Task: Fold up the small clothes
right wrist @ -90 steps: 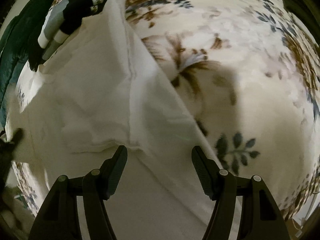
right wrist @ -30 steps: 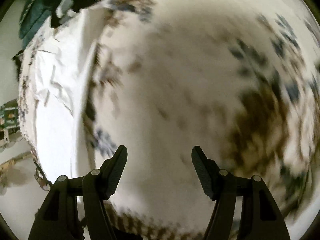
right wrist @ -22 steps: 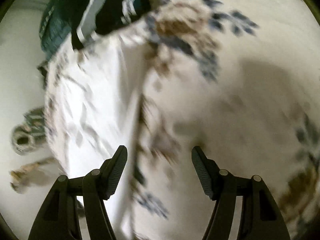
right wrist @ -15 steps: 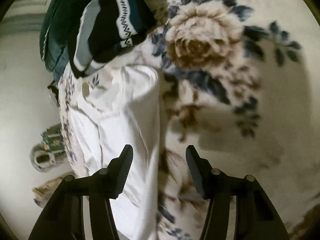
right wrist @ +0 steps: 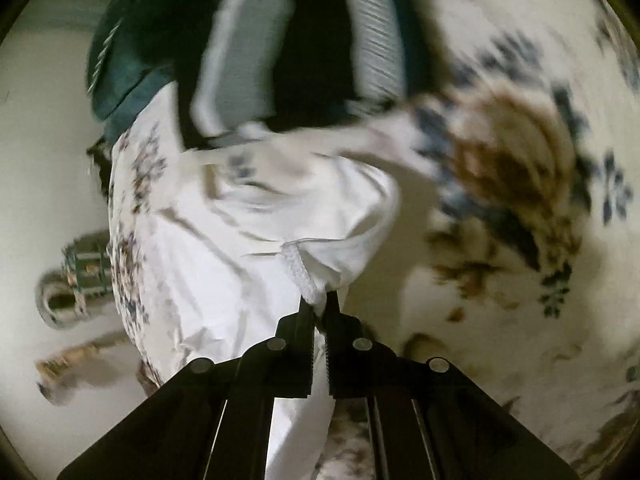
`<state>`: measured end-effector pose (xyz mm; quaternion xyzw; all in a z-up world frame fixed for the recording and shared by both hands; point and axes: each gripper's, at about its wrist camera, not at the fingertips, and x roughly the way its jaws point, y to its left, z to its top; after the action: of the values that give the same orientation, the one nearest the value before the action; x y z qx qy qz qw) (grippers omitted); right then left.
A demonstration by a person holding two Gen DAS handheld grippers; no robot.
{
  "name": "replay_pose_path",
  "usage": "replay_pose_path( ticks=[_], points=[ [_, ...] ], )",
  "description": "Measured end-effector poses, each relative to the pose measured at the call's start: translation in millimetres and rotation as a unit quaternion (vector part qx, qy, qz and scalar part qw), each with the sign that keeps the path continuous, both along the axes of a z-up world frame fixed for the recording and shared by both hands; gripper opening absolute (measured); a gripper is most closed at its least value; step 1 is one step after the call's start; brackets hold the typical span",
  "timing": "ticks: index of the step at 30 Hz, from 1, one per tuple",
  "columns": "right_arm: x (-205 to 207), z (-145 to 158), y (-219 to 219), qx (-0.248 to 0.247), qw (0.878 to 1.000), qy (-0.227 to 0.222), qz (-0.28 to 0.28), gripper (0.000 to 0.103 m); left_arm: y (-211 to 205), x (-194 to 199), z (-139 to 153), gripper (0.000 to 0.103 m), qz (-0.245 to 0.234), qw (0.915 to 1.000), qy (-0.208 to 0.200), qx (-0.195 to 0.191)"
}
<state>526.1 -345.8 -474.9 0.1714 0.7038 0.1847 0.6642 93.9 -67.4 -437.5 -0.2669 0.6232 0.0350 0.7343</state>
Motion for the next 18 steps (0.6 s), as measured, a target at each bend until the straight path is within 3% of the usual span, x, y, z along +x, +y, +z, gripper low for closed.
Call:
replay_pose_path(
  ticks=[4,8,12,18],
  points=[
    [14,46,66,-0.011,0.999,-0.033,0.042,0.004,50,-2,10,0.000,0.044,0.9990,-0.013,0.003],
    [27,60,146,-0.021,0.995,-0.065,0.073,0.004,106,-3,0,0.000,0.086,0.9961,-0.020,0.008],
    [35,37,235,-0.068,0.991,-0.069,0.096,0.004,154,-6,-30,0.000,0.111,0.9937,-0.011,0.004],
    [31,-18,313,-0.167,0.975,-0.064,0.128,0.004,201,-4,-99,0.002,0.106,0.9932,0.032,-0.038]
  ],
)
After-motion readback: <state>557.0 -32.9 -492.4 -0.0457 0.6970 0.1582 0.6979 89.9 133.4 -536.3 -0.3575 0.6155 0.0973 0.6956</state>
